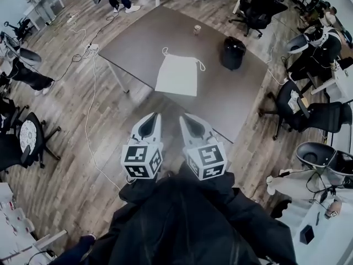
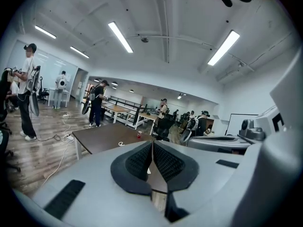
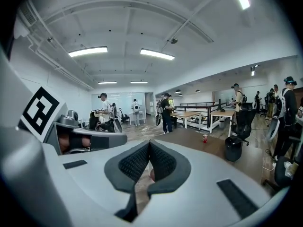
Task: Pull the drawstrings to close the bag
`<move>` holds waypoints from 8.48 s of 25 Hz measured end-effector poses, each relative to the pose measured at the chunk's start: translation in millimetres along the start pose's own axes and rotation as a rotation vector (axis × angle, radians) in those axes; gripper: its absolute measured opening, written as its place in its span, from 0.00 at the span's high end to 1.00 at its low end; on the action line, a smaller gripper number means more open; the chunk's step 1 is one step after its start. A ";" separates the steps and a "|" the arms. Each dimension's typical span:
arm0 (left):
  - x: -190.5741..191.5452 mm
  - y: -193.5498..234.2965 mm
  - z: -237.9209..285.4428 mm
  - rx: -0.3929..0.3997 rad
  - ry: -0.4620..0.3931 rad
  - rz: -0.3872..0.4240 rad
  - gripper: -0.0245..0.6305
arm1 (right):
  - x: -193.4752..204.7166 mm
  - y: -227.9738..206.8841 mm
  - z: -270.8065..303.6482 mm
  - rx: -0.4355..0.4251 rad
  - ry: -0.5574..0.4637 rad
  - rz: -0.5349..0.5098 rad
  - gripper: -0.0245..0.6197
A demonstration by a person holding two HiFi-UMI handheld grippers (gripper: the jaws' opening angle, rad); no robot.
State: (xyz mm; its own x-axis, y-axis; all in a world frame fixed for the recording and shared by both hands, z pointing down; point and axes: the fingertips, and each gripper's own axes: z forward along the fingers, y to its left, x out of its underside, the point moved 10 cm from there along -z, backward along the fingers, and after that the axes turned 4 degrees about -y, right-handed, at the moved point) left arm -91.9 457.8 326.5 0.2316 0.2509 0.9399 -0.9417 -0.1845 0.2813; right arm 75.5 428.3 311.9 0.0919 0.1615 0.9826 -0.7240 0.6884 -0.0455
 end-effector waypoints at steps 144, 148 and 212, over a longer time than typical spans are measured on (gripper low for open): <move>-103.5 252.2 488.7 -0.057 0.132 -0.179 0.91 | -14.8 -369.9 354.8 0.508 0.217 -0.173 0.92; -124.5 249.0 475.3 -0.077 0.081 -0.149 0.91 | -29.6 -363.9 342.8 0.544 0.189 -0.180 0.92; -182.8 303.2 405.7 -0.437 -0.120 -0.128 0.91 | -31.0 -439.5 247.9 0.818 0.216 -0.128 0.92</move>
State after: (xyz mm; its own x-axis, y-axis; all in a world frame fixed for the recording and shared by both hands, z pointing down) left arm -320.9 -29.5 318.5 0.3552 0.1289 0.9259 -0.9121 0.2648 0.3130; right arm 221.4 -54.5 346.1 0.2744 0.3060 0.9116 -0.9573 -0.0031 0.2892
